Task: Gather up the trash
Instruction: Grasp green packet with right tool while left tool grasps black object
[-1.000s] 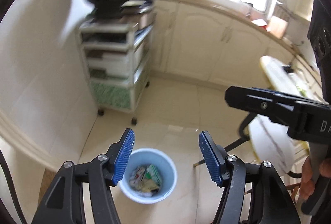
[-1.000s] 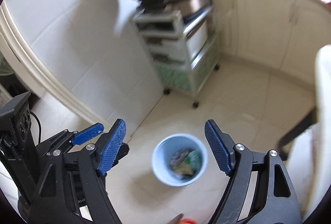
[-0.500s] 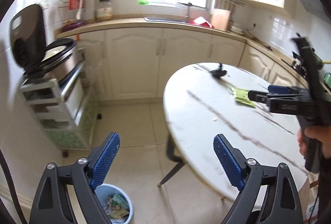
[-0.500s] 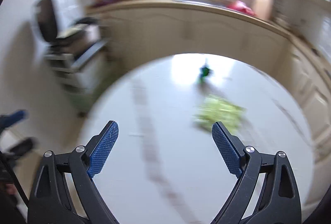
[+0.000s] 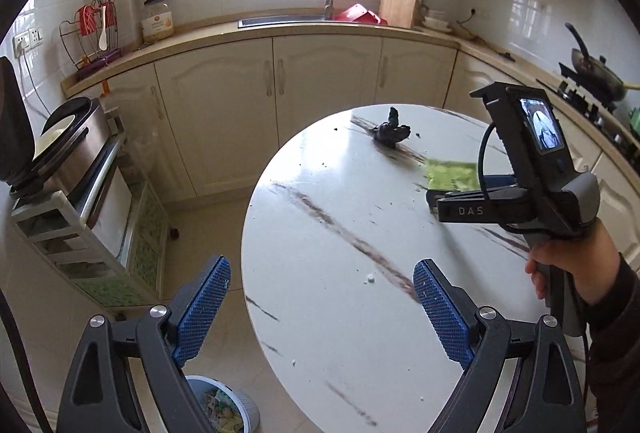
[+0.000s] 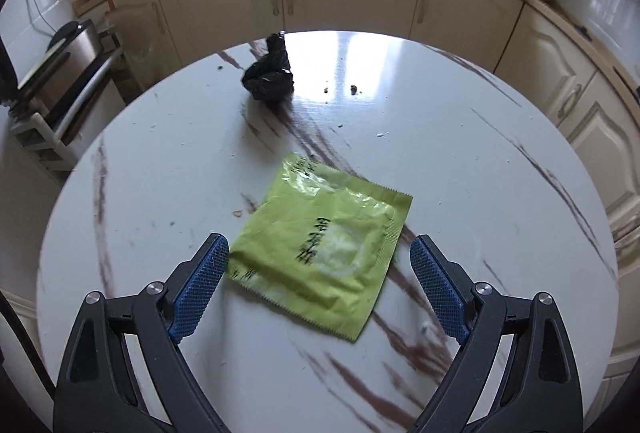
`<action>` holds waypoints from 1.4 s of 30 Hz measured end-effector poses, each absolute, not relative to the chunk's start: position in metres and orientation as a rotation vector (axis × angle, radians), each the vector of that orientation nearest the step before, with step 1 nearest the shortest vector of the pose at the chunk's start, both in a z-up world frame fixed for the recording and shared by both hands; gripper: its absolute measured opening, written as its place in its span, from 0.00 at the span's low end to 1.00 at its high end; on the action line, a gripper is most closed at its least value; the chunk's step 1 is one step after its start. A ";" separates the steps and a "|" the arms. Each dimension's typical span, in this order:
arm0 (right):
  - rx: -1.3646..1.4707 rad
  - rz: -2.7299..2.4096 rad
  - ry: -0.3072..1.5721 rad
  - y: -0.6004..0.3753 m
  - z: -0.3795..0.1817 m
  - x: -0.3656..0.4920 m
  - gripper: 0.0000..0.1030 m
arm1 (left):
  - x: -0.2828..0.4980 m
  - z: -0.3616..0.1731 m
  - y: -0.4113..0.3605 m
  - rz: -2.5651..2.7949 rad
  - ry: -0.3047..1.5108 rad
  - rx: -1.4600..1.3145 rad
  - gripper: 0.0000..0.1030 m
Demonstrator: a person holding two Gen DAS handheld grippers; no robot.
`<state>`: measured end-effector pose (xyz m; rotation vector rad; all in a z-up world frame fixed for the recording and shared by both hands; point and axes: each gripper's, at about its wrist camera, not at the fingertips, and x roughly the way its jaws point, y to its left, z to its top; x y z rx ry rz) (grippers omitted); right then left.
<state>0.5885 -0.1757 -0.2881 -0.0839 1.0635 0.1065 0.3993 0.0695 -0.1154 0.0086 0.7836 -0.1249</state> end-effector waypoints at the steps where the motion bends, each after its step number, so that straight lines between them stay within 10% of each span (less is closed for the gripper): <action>1: -0.086 0.107 1.067 -0.178 -0.291 0.590 0.86 | 0.406 -0.117 0.068 -0.126 0.784 0.011 0.87; 8: -0.107 0.180 1.045 -0.191 -0.296 0.582 0.82 | 0.443 -0.127 0.061 -0.128 0.798 0.025 0.87; 12: -0.127 0.220 1.025 -0.195 -0.291 0.580 0.42 | 0.450 -0.135 0.063 -0.129 0.804 0.025 0.87; 18: -0.154 0.261 1.013 -0.201 -0.289 0.580 0.11 | 0.461 -0.141 0.052 -0.137 0.819 0.039 0.87; 42: -0.036 0.338 1.012 -0.282 -0.290 0.610 0.09 | 0.686 -0.207 -0.045 -0.153 0.817 0.122 0.87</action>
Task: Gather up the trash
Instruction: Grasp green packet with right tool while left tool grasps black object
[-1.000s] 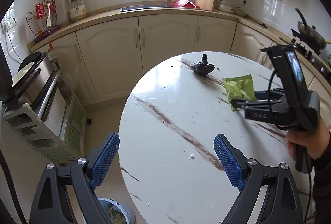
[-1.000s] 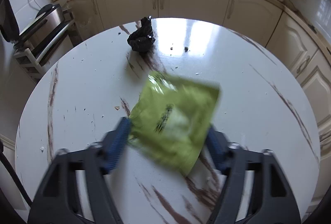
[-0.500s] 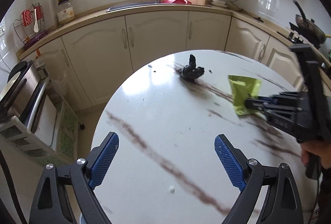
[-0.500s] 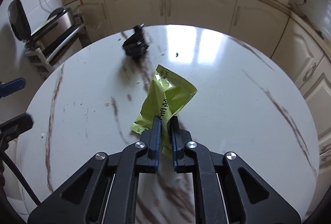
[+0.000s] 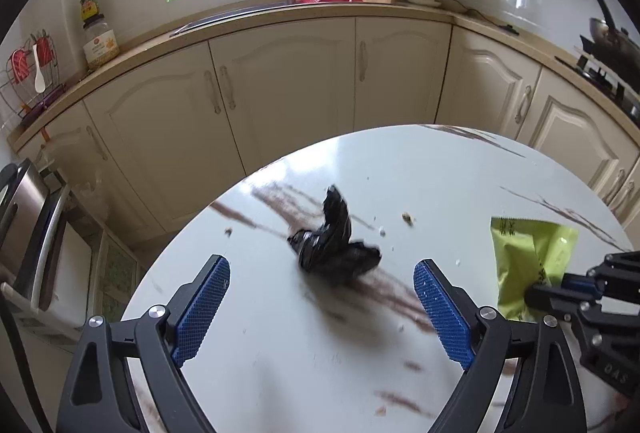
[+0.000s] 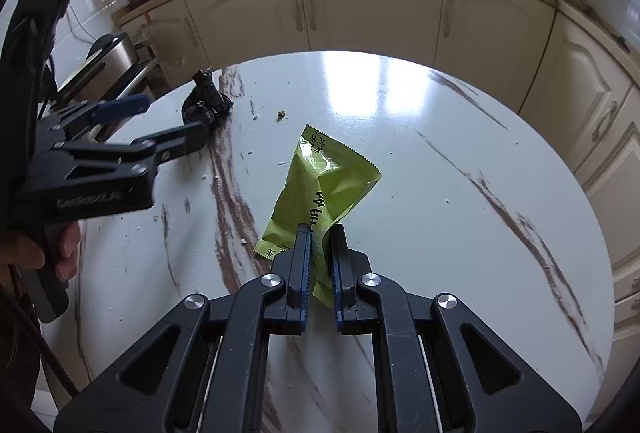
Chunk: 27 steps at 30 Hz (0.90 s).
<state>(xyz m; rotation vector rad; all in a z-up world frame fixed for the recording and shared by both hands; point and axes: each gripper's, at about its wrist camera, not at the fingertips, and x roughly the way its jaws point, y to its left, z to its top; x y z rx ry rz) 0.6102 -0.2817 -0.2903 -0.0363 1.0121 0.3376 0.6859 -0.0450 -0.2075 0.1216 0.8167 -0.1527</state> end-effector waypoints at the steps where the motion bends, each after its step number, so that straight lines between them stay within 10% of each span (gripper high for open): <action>1: -0.029 0.344 1.011 -0.283 -0.291 0.612 0.09 | 0.693 -0.210 -0.049 -0.148 0.822 0.132 0.87; 5: -0.018 0.360 1.010 -0.284 -0.291 0.617 0.09 | 0.725 -0.222 -0.059 -0.133 0.861 0.156 0.82; 10: -0.013 0.365 1.008 -0.285 -0.291 0.614 0.09 | 0.746 -0.234 -0.067 -0.214 0.909 0.138 0.30; 27: 0.038 0.393 0.974 -0.271 -0.256 0.551 0.09 | 0.651 -0.203 -0.053 -0.341 0.816 0.098 0.26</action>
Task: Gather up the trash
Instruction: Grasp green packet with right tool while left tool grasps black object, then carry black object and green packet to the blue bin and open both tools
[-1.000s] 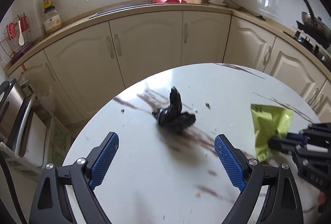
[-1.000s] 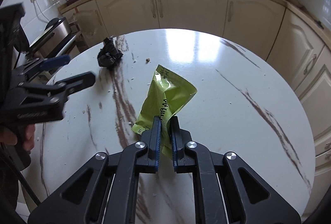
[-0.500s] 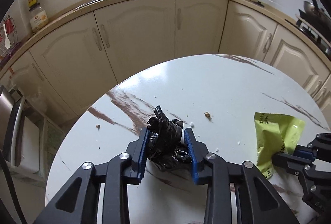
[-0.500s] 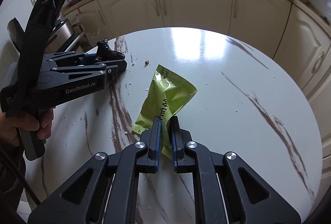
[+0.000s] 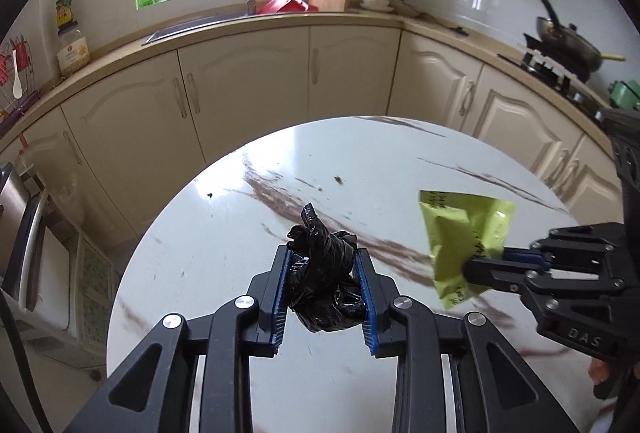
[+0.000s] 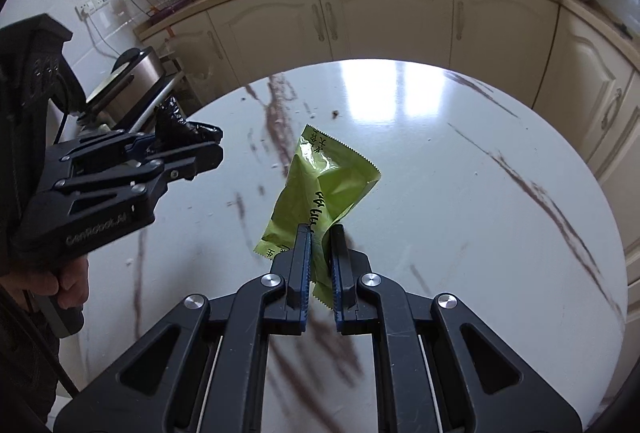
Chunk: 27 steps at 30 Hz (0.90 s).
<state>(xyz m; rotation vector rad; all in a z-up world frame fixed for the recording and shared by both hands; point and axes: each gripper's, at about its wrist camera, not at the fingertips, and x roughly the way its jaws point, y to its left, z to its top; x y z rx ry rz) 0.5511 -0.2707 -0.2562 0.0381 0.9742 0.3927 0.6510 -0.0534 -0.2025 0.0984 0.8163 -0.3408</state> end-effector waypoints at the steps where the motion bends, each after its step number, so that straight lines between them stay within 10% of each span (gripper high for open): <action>1: 0.042 0.396 0.969 -0.268 -0.251 0.543 0.09 | 0.638 -0.199 -0.052 -0.347 0.805 0.099 0.26; 27: -0.013 0.819 0.907 0.034 -0.222 0.372 0.09 | 0.253 -0.194 0.254 -0.045 0.726 -0.066 0.27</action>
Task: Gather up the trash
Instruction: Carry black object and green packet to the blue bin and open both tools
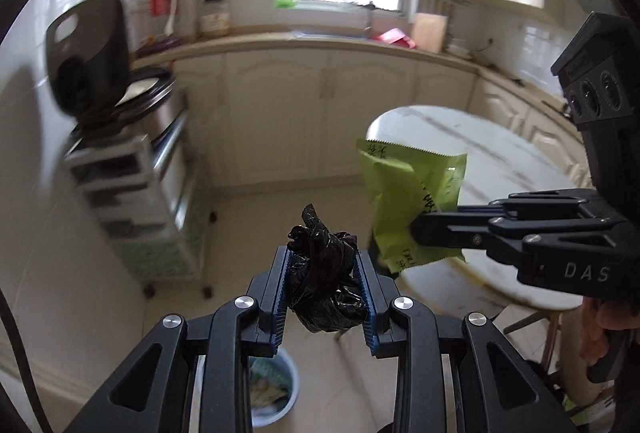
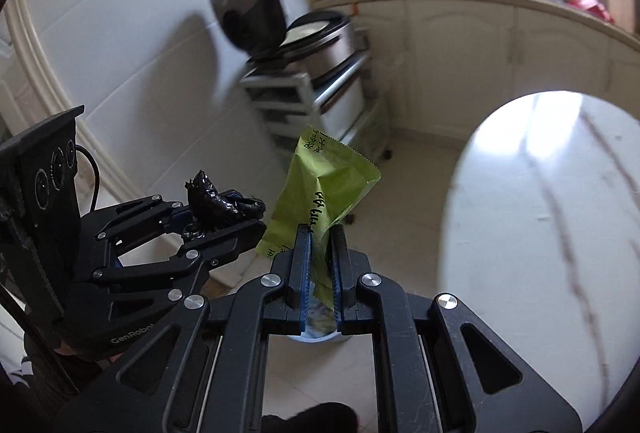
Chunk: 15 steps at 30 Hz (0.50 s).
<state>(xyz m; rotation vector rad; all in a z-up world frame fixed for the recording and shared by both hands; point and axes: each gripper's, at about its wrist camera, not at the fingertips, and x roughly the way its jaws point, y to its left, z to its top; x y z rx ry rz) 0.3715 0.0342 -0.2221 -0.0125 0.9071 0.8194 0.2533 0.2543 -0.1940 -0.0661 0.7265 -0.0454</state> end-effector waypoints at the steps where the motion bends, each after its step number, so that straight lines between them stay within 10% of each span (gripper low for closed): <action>1: -0.015 0.836 0.920 0.048 -0.230 0.370 0.09 | 0.243 -0.202 0.268 -0.017 0.740 -0.080 0.27; 15: -0.119 0.857 1.191 0.163 -0.384 0.387 0.09 | 0.235 -0.344 0.341 0.124 1.007 -0.290 0.29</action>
